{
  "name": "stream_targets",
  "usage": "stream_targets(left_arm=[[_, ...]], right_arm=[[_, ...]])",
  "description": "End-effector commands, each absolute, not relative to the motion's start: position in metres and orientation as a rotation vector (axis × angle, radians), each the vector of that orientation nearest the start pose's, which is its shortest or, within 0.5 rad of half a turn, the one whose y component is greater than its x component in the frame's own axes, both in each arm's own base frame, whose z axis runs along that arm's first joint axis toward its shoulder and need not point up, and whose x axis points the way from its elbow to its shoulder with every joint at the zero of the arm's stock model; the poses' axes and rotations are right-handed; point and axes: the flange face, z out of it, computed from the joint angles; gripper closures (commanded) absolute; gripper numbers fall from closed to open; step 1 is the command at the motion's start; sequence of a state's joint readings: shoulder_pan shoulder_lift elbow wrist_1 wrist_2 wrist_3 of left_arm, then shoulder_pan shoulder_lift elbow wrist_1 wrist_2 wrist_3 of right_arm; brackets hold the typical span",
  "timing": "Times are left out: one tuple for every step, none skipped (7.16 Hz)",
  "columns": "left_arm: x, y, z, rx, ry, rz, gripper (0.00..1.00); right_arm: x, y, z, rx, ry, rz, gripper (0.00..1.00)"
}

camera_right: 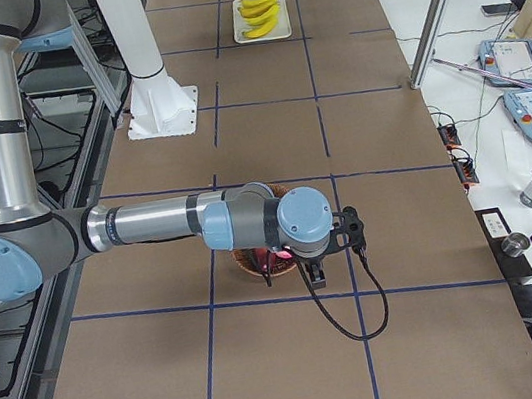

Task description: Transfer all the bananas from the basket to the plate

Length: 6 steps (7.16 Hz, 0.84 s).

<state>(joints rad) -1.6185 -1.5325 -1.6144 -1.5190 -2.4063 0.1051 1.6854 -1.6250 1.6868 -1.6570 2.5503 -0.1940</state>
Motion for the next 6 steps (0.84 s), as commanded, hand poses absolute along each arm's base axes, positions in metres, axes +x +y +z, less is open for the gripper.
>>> stream_targets(left_arm=[[-0.081,-0.469,0.651,0.009,0.867,-0.016,0.00],[-0.080,-0.469,0.651,0.005,0.867,-0.019,0.00],[-0.080,-0.469,0.650,0.008,0.867,-0.018,0.00],[-0.080,-0.469,0.651,0.007,0.867,-0.018,0.00],[-0.080,-0.469,0.652,0.005,0.867,-0.019,0.00],[-0.080,-0.469,0.652,0.005,0.867,-0.019,0.00]], right_arm=[[0.109,-0.454,0.631,0.104,-0.889,-0.049,0.00],[0.110,-0.453,0.632,0.106,-0.872,-0.055,0.00],[0.110,-0.452,0.639,0.092,-0.869,-0.047,0.00],[0.112,-0.451,0.645,0.079,-0.852,-0.039,0.00],[0.116,-0.450,0.646,0.077,-0.852,-0.028,0.00],[0.115,-0.450,0.647,0.073,-0.855,-0.026,0.00]])
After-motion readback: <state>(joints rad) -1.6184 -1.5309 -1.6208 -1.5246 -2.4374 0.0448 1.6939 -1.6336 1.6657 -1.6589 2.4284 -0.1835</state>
